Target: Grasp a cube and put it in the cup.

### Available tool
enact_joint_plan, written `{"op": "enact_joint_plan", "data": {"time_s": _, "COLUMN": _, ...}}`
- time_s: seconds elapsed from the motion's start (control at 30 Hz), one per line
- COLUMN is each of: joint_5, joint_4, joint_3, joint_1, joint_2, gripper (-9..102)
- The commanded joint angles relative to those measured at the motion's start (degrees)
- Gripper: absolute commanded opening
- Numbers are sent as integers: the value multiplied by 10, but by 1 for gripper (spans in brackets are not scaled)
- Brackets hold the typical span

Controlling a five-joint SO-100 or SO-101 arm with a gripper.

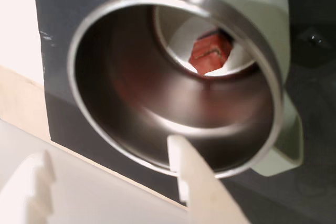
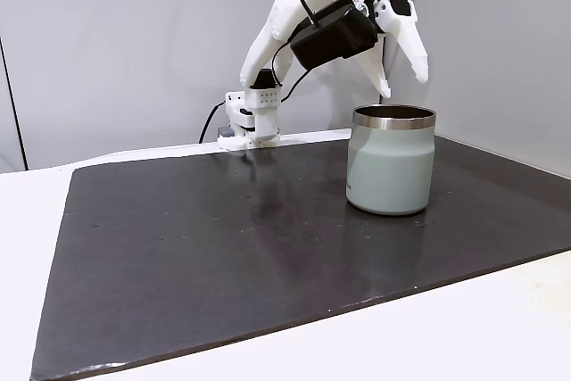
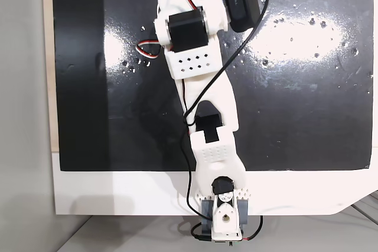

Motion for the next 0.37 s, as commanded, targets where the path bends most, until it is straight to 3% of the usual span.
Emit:
{"op": "enact_joint_plan", "data": {"time_s": 0.0, "joint_5": 0, "joint_4": 4, "joint_3": -16, "joint_1": -1, "joint_2": 33, "gripper": 24}}
{"op": "enact_joint_plan", "data": {"time_s": 0.33, "joint_5": -7, "joint_4": 4, "joint_3": -5, "joint_1": -9, "joint_2": 43, "gripper": 23}}
